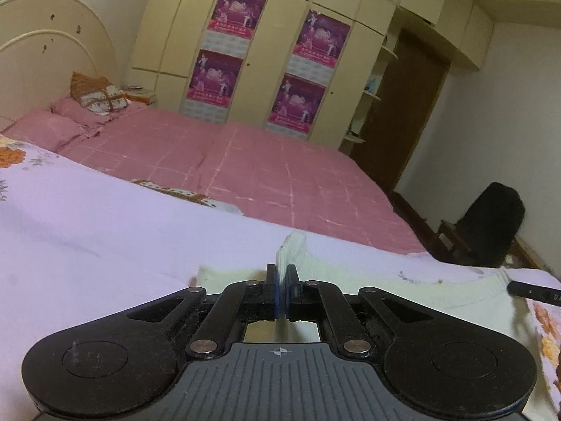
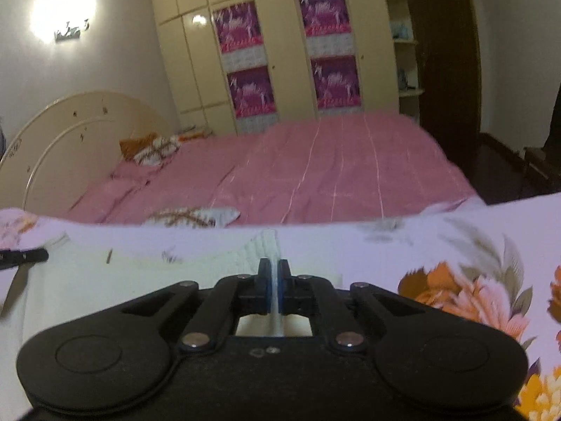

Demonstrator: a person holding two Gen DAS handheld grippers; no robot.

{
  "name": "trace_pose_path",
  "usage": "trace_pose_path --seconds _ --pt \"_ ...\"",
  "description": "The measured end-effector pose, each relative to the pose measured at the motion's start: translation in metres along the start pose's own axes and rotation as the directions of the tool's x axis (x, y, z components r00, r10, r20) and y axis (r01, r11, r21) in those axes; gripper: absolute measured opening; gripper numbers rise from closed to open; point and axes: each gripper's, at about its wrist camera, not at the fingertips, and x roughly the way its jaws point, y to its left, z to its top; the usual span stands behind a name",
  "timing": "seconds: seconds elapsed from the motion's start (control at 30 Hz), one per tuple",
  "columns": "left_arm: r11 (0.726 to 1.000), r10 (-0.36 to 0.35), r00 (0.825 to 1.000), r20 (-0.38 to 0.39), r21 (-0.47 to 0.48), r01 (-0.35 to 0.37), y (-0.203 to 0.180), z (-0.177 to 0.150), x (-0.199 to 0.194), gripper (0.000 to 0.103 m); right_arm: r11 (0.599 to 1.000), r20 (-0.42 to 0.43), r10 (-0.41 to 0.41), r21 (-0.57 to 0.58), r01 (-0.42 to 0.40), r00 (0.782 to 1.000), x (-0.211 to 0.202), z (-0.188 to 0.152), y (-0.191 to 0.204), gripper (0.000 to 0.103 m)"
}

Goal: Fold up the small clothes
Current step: 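Open both tools and release the folded sweater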

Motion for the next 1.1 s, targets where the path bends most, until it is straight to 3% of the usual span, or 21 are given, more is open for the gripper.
trace_pose_path --seconds 0.07,0.17,0.27,0.3,0.33,0.37,0.4,0.47,0.6,0.67,0.73,0.8,0.87,0.9,0.97,1.0,1.03,1.1 --pt "1.0 0.025 0.999 -0.026 -0.002 -0.025 -0.001 -0.001 0.007 0.003 1.0 -0.006 -0.018 0.002 0.018 1.0 0.008 0.003 -0.005 0.004" --pt "0.997 0.078 0.988 -0.134 0.027 -0.075 -0.004 -0.008 0.028 0.003 0.998 -0.073 -0.052 0.02 0.053 0.996 0.027 -0.001 -0.013 0.004" --pt "0.995 0.087 0.988 -0.127 0.051 -0.081 -0.006 -0.01 0.025 0.008 0.996 -0.155 -0.085 0.005 0.087 0.984 0.044 -0.014 -0.015 0.005" --pt "0.994 0.107 0.988 -0.115 0.045 -0.103 -0.006 -0.007 0.018 0.023 0.996 -0.148 -0.089 -0.002 0.09 0.985 0.043 -0.014 -0.012 0.007" --pt "0.989 0.14 0.987 -0.083 0.048 -0.137 -0.011 -0.005 0.01 0.038 0.995 -0.147 -0.1 -0.009 0.1 0.984 0.039 -0.012 -0.008 0.016" --pt "0.988 0.148 0.989 -0.028 0.057 -0.146 -0.018 -0.003 0.0 0.066 0.993 -0.128 -0.114 -0.02 0.112 0.985 0.034 -0.009 -0.004 0.024" --pt "0.989 0.128 0.992 0.023 0.072 -0.129 -0.028 -0.003 -0.008 0.072 0.993 -0.094 -0.113 -0.036 0.11 0.989 0.028 -0.007 0.003 0.03" --pt "0.99 0.039 0.999 -0.006 0.136 -0.037 -0.06 -0.002 0.0 0.072 0.996 -0.05 -0.05 -0.072 0.047 0.997 0.023 -0.003 0.019 0.03" --pt "0.966 0.03 0.984 -0.177 0.26 0.017 -0.112 -0.014 0.043 0.072 0.984 -0.13 0.064 -0.156 -0.084 0.99 0.053 -0.005 0.075 0.027" --pt "0.965 0.068 0.985 -0.161 0.261 -0.023 -0.106 -0.018 0.043 0.072 0.975 -0.178 0.058 -0.202 -0.094 0.982 0.066 -0.013 0.094 0.03" --pt "0.97 0.099 0.987 -0.126 0.233 -0.067 -0.08 -0.015 0.028 0.072 0.968 -0.164 0.02 -0.244 -0.06 0.986 0.064 -0.021 0.091 0.031" --pt "0.955 0.173 0.981 -0.09 0.257 -0.145 -0.053 -0.019 0.013 0.072 0.972 -0.12 -0.078 -0.229 0.049 0.99 0.052 -0.02 0.066 0.031" --pt "0.961 0.151 0.984 -0.093 0.246 -0.124 -0.03 -0.024 0.002 0.072 0.97 -0.102 -0.201 -0.16 0.184 0.974 0.042 -0.021 0.019 0.031" --pt "0.961 0.151 0.985 -0.087 0.246 -0.126 -0.024 -0.023 0.0 0.072 0.976 -0.118 -0.201 -0.11 0.188 0.973 0.04 -0.023 -0.002 0.039" --pt "0.958 0.192 0.98 -0.061 0.227 -0.173 -0.024 -0.019 -0.008 0.072 0.989 -0.135 -0.144 -0.04 0.14 0.98 0.033 -0.022 -0.024 0.04" --pt "0.964 0.182 0.983 -0.034 0.205 -0.172 -0.028 -0.019 -0.016 0.072 0.986 -0.117 -0.163 -0.036 0.16 0.98 0.028 -0.019 -0.022 0.04" --pt "0.97 0.152 0.988 -0.002 0.194 -0.149 -0.036 -0.02 -0.025 0.072 0.985 -0.088 -0.172 -0.031 0.17 0.981 0.02 -0.017 -0.017 0.038" --pt "0.973 0.082 0.997 0.017 0.213 -0.083 -0.062 -0.025 -0.035 0.072 0.995 -0.049 -0.102 -0.017 0.101 0.994 0.002 -0.017 0.001 0.037"
